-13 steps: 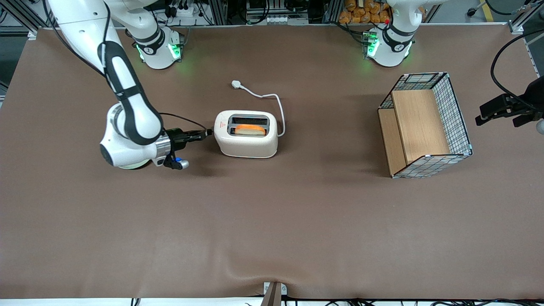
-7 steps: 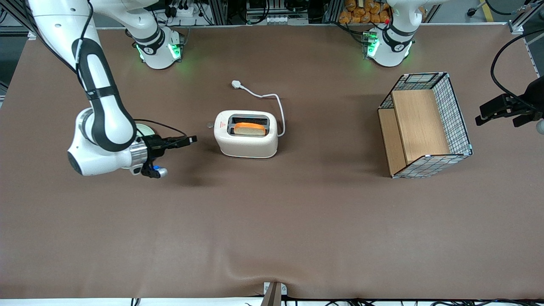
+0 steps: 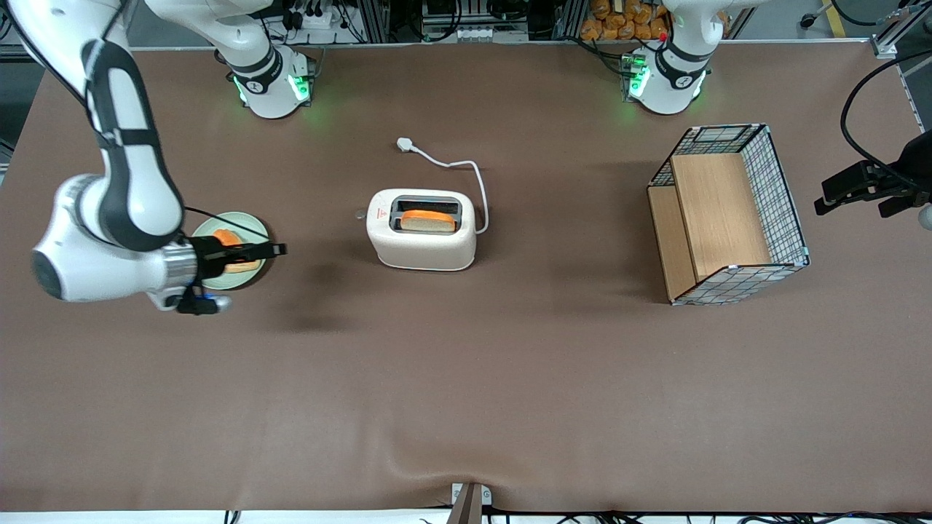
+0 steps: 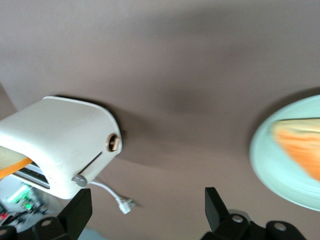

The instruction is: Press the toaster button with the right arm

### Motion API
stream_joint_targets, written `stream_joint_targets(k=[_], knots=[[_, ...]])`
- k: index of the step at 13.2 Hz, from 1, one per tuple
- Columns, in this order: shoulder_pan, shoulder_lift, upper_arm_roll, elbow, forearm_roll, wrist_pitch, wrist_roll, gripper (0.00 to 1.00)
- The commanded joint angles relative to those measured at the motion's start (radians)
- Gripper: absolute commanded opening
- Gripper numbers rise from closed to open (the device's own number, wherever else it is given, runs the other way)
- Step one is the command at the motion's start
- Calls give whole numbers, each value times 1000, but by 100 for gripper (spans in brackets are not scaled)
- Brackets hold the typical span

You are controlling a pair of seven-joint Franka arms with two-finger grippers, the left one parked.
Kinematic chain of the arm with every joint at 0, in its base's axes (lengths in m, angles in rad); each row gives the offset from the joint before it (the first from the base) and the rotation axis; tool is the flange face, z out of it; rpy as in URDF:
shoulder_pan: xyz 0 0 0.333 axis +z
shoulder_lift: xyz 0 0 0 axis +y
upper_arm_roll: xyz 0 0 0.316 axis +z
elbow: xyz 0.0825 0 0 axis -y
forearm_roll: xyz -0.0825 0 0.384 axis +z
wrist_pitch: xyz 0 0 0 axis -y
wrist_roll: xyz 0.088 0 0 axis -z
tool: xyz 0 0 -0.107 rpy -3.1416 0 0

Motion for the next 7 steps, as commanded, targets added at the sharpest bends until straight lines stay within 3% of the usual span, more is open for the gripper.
stream_joint_targets(k=[1,4,7], knots=[[-11,-91,-68,-14,-94,-11,-82,100],[-11,-177,-171,-30,-200,-23,-181,100],[0,-281,-177,-30,-337,-24,-156,100]])
